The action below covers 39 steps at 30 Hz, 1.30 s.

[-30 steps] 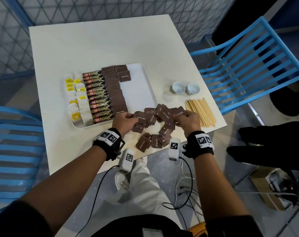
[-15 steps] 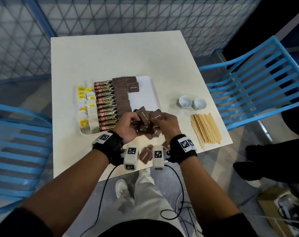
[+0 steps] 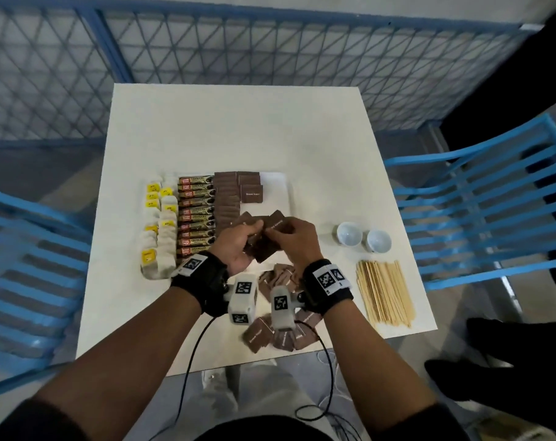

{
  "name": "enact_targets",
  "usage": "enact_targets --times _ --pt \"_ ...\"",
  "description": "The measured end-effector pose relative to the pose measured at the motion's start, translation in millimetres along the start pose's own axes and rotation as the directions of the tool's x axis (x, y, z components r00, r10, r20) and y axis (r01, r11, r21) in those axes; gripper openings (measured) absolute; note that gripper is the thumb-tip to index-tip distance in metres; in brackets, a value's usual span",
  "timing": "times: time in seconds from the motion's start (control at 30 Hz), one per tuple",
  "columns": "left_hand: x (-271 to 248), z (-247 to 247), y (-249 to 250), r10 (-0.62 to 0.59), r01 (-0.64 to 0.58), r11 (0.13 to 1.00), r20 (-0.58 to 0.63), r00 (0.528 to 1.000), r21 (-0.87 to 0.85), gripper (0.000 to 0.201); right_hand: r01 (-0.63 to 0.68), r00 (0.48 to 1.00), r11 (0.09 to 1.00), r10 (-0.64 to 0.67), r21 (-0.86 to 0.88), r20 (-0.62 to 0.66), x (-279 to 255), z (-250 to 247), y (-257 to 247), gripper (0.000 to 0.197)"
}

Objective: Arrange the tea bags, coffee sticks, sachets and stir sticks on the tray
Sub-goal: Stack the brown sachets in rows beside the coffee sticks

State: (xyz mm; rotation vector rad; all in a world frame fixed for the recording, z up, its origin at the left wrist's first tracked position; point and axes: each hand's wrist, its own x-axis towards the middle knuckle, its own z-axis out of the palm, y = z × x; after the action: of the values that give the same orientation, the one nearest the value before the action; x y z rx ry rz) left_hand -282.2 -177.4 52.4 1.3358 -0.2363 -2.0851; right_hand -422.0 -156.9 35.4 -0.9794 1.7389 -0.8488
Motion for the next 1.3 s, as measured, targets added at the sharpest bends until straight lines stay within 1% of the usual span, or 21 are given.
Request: enact_targets --times 0.07,0.13,0.23,0.33,0.4,0.47,0.57,0.67,0.73,0.8,0.87,0.93,0.97,1.0,1.07,1.13,1.17,1.23,1.3 --pt "10.1 -0.4 6.6 0.002 -0.001 1.0 -0.067 0.998 0.011 0.018 0.002 1.0 1.0 -0.002 0.006 0.022 13.9 -2.8 -3.3 0.018" --pt "17.2 -0.3 14.5 0.046 -0.043 0.999 -0.116 0.992 0.027 0.014 -0.018 0.999 0.998 0.016 0.058 0.033 25.4 -7.9 -8.4 0.015" --pt "23.0 -1.0 24.6 0.107 -0.104 0.994 -0.149 0.983 0.027 0.015 -0.019 0.998 0.983 0.007 0.182 0.064 37.0 -14.8 -19.4 0.006" --pt "25.7 -4.9 32.4 0.089 -0.084 0.996 -0.178 0.98 0.032 0.016 -0.042 0.998 0.961 0.029 0.273 0.054 48.0 -19.6 -29.2 0.009" --pt "25.9 -4.1 37.3 0.079 -0.068 0.996 -0.186 0.979 0.065 0.017 -0.058 0.997 0.964 0.043 0.258 0.063 57.3 -21.6 -32.6 0.007" --pt "27.9 -3.8 41.6 0.135 -0.113 0.986 -0.188 0.973 0.126 0.016 -0.033 0.995 0.978 0.013 0.205 0.098 64.3 -22.0 -34.7 0.004" --pt "32.8 -4.8 47.1 0.226 -0.184 0.942 -0.125 0.966 0.282 0.017 0.053 0.979 0.996 -0.068 0.077 0.195 71.0 -20.9 -35.3 0.011" --pt "31.7 -4.4 51.1 0.276 -0.23 0.876 -0.048 0.96 0.425 0.02 0.134 0.957 0.991 -0.123 -0.026 0.262 75.6 -18.6 -34.6 0.013" --pt "30.7 -6.8 52.4 0.324 -0.267 0.811 -0.018 0.946 0.521 0.021 0.146 0.957 0.989 -0.133 -0.031 0.257 78.1 -16.9 -33.2 0.014" --pt "31.0 -11.2 51.7 0.366 -0.307 0.756 0.016 0.93 0.578 0.024 0.154 0.958 0.988 -0.143 -0.023 0.249 79.2 -16.9 -34.0 0.016" --pt "31.8 -14.0 51.5 0.378 -0.316 0.731 0.027 0.925 0.604 0.021 0.158 0.951 0.987 -0.152 0.0 0.27 78.9 -17.9 -37.1 0.018" --pt "29.5 -13.9 50.9 0.407 -0.327 0.711 0.016 0.913 0.623 0.012 0.17 0.942 0.985 -0.161 -0.005 0.296 78.1 -17.4 -39.4 0.012" --pt "29.2 -13.9 49.6 0.429 -0.34 0.702 0.009 0.903 0.626 0.011 0.179 0.94 0.984 -0.167 -0.015 0.298 78.6 -16.8 -39.3 0.008" --pt "30.3 -14.8 47.9 0.45 -0.349 0.695 -0.001 0.893 0.628 0.012 0.185 0.941 0.983 -0.173 -0.013 0.292 79.4 -16.1 -38.6 0.005" --pt "29.9 -16.0 46.1 0.487 -0.365 0.692 -0.03 0.873 0.622 0.014 0.165 0.949 0.986 -0.164 0.02 0.268 80.8 -14.8 -37.6 0.009" --pt "28.6 -17.9 44.4 0.514 -0.383 0.684 -0.038 0.857 0.621 0.016 0.146 0.961 0.989 -0.147 0.021 0.234 81.3 -13.9 -37.4 0.009" --pt "28.1 -19.4 43.3 0.509 -0.382 0.69 -0.037 0.86 0.615 0.015 0.144 0.966 0.989 -0.143 0.009 0.215 81.1 -13.2 -37.8 0.007" --pt "26.2 -24.0 42.2 0.473 -0.375 0.725 -0.022 0.881 0.577 0.013 0.126 0.974 0.992 -0.125 0.01 0.188 80.9 -12.1 -39.2 0.006" --pt "25.5 -29.5 40.9 0.437 -0.359 0.749 -0.008 0.899 0.557 0.016 0.105 0.979 0.994 -0.108 0.028 0.173 79.9 -10.7 -41.3 0.008"
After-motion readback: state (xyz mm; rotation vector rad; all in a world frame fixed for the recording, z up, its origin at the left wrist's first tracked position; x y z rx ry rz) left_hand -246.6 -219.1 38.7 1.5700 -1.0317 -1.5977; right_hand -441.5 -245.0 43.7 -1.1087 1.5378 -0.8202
